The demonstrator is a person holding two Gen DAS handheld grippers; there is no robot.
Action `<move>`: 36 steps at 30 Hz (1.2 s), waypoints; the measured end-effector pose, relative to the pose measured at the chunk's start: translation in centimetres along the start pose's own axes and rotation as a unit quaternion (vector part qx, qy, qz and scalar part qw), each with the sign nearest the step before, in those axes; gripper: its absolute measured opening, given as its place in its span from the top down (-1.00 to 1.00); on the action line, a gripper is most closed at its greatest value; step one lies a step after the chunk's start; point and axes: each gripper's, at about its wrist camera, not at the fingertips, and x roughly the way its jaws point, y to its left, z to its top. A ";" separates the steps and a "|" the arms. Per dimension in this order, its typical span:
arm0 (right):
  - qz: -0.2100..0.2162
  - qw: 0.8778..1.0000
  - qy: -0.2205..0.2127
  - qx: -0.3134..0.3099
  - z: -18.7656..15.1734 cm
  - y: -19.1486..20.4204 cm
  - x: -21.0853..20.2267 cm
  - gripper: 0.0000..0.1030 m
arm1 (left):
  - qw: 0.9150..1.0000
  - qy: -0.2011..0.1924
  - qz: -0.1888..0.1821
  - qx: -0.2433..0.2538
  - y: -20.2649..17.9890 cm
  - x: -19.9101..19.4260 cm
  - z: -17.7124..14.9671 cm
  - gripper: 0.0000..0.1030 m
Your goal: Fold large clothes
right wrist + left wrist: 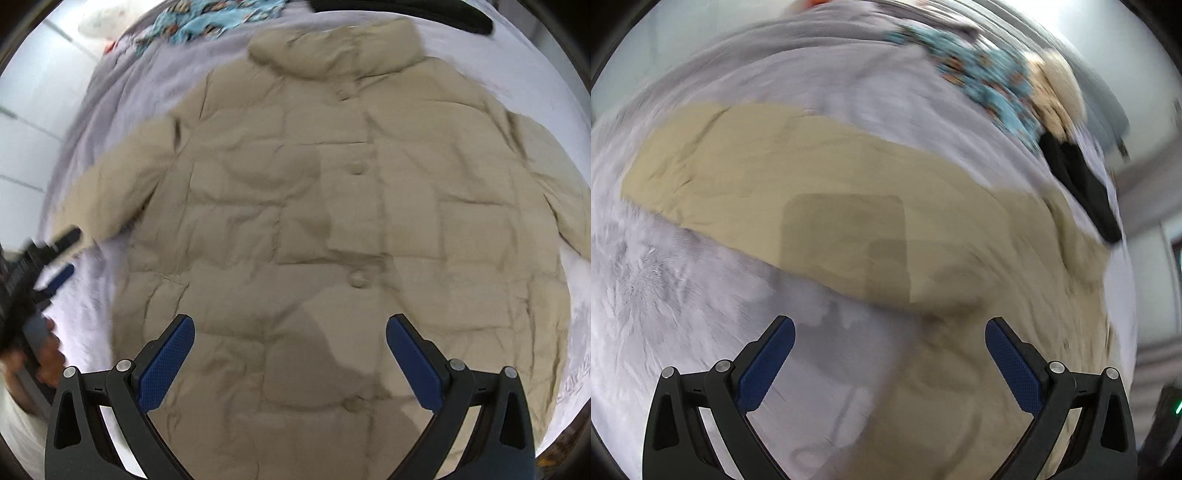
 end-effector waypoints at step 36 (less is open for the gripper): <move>0.247 0.966 -0.026 0.066 11.4 11.4 13.0 0.74 | 0.964 -0.174 -0.095 0.177 -5.6 -7.3 11.6 0.78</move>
